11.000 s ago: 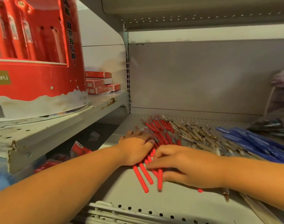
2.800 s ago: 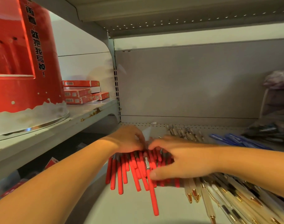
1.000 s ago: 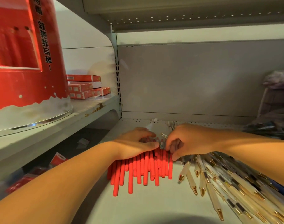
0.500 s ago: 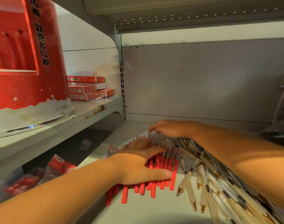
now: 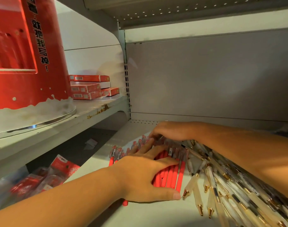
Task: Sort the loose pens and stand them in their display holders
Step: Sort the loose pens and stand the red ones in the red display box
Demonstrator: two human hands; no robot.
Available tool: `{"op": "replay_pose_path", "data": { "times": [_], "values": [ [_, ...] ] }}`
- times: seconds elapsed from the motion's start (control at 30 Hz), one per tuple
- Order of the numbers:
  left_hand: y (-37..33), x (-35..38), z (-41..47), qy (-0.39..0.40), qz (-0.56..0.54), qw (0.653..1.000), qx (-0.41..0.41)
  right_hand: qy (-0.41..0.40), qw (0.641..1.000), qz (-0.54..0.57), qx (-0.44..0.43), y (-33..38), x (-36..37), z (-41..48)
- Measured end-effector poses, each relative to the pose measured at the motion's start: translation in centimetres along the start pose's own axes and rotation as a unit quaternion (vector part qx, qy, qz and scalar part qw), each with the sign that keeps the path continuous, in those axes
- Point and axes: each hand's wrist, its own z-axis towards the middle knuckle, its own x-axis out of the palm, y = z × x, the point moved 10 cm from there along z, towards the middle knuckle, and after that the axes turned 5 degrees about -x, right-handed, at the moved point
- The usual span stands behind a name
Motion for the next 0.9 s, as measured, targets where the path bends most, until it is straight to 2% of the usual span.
{"op": "replay_pose_path", "data": {
  "times": [0.07,0.17,0.37,0.53,0.67,0.77,0.9],
  "values": [
    [0.0,0.0,0.0,-0.008,0.011,1.000,0.000,-0.015,0.998,0.056,0.015,-0.3,-0.6,0.0],
    [0.0,0.1,0.1,-0.015,0.023,1.000,-0.001,-0.017,0.997,0.074,0.015,-0.1,-0.9,0.6],
    [0.3,0.1,0.4,-0.010,0.020,1.000,0.002,0.008,0.993,0.113,0.045,-0.1,0.9,1.5],
    [0.5,0.0,0.9,-0.006,0.019,1.000,0.006,0.043,0.978,0.196,0.048,-0.3,1.6,-0.2],
    [0.9,0.3,1.1,0.007,0.028,1.000,-0.006,-0.011,0.989,0.144,0.005,0.1,0.2,-1.5],
    [0.8,-0.1,1.0,-0.006,0.035,0.999,-0.010,-0.065,0.991,0.118,0.007,-0.4,-1.1,-3.0],
    [-1.9,-1.1,0.6,-0.050,0.049,0.996,0.053,-0.118,0.989,0.073,0.044,-2.0,-2.9,-6.3]
  ]
}}
